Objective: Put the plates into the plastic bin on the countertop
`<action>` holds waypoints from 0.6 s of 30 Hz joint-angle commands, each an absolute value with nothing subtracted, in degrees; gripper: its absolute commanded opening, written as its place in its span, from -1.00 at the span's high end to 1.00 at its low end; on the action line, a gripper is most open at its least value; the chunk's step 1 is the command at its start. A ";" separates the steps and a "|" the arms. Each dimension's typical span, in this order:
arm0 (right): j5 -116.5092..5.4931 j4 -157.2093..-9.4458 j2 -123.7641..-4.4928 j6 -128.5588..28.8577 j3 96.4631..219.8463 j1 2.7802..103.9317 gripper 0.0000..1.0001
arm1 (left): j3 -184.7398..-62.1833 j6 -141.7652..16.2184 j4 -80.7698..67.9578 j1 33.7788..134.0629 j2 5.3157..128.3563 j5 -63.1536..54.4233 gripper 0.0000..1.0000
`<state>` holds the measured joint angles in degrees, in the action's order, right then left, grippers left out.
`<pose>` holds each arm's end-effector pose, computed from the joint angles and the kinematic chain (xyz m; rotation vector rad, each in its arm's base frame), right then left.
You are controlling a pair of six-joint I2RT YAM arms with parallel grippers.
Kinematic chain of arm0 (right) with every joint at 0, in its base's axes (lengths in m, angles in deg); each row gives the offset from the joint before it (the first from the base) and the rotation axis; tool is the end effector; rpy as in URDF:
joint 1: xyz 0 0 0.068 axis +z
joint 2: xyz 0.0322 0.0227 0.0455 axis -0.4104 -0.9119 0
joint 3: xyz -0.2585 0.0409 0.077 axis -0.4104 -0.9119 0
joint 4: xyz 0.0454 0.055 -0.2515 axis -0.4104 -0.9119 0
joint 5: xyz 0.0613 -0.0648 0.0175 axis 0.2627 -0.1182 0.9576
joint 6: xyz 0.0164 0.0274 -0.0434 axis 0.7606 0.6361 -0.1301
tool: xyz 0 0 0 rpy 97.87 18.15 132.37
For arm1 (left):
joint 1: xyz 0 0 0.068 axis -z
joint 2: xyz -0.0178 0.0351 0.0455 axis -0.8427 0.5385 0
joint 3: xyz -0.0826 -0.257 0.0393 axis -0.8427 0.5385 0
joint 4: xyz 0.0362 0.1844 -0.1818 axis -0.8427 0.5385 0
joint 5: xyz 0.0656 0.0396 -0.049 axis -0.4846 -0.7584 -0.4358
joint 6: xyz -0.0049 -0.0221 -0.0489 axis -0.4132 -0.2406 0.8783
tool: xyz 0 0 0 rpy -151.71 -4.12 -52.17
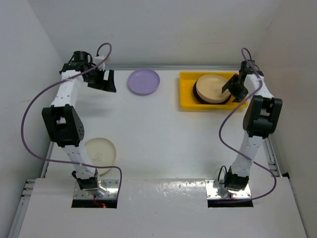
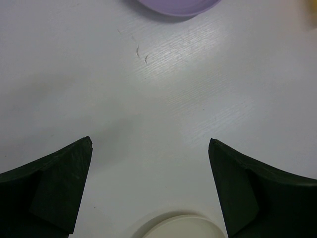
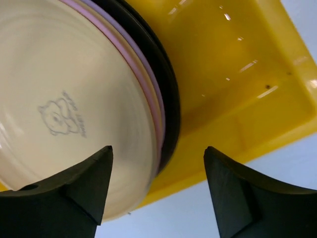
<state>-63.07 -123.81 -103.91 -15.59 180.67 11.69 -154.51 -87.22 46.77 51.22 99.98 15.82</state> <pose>0.4422 -0.0983 0.2026 1.2147 2.4049 0.1563 0.4112 0.0276 0.3130 0.3289 2.4297 -0.4890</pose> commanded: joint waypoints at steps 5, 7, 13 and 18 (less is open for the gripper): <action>-82.57 -121.35 -83.12 -24.23 174.82 27.98 -0.73 | -151.15 -90.52 47.99 44.69 92.16 14.54 -1.00; -77.35 -117.99 -80.53 -26.68 168.86 38.41 -0.73 | -147.91 -88.34 47.99 39.70 90.32 12.18 -1.00; -51.83 -113.13 -97.86 -24.59 182.98 64.17 -0.37 | -134.64 -82.27 43.34 26.59 80.57 10.14 -1.00; -47.06 -114.21 -115.56 -28.10 199.04 79.06 -0.51 | -127.94 -86.39 43.33 17.97 70.03 9.52 -1.00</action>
